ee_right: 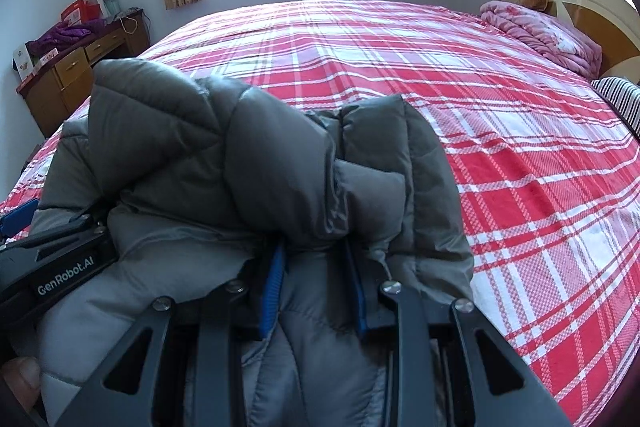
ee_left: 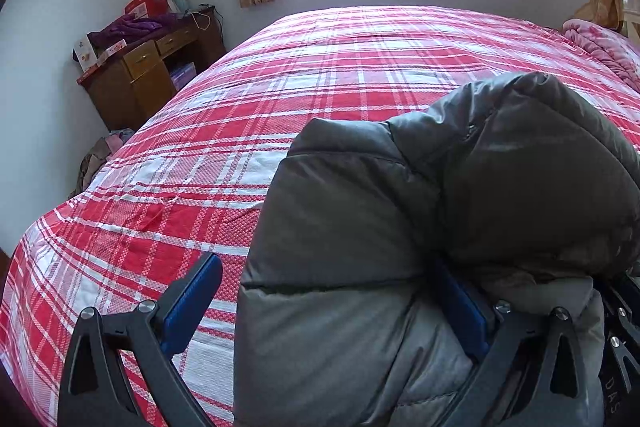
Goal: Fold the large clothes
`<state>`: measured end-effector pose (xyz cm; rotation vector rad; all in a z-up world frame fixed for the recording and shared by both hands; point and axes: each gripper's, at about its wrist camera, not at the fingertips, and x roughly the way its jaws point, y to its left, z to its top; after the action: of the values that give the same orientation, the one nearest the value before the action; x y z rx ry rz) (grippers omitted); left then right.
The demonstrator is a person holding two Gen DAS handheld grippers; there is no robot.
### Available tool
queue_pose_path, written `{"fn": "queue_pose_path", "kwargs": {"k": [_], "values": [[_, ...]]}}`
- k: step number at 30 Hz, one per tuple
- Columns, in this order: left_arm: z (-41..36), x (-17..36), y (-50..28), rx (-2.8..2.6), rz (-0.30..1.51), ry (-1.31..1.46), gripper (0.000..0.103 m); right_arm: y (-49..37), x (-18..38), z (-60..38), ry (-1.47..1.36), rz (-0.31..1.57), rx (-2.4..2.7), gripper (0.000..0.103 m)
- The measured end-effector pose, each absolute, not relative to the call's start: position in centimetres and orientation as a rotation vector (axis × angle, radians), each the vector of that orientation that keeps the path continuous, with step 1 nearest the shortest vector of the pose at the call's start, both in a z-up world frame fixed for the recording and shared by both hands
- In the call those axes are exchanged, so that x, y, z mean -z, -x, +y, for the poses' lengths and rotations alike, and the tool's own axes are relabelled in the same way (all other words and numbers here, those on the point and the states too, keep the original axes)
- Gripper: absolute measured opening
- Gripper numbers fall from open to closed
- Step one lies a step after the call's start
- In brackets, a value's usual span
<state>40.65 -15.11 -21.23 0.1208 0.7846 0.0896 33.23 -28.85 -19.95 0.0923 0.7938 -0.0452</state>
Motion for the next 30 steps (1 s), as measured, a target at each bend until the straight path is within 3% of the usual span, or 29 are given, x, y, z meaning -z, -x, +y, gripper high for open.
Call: {"fn": "queue_pose_path", "kwargs": {"k": [16,21,24,25,30], "values": [[-14.8,21.6,-41.1,-0.077,0.812,-0.122,0.102,-33.3,20.0,-28.4,-0.09,0.796,0.056,0.031],[-13.4,18.7,-38.9,-0.001,0.821,-0.088,0.102,-33.3,19.5,-28.3,-0.074,0.813,0.048,0.033],[-12.2,17.2,-35.2,0.025,0.751,-0.08,0.102,-31.7,17.7,-28.4,-0.075,0.812,0.058,0.056],[-12.2,17.2,-34.6,0.035,0.748,-0.081,0.102,-30.5,17.0,-28.6,-0.118,0.789,0.041,0.069],[-12.5,19.1,-32.8,0.044,0.725,-0.118,0.102,-26.5,17.4,-28.2,-0.128,0.74,0.008,0.071]]}}
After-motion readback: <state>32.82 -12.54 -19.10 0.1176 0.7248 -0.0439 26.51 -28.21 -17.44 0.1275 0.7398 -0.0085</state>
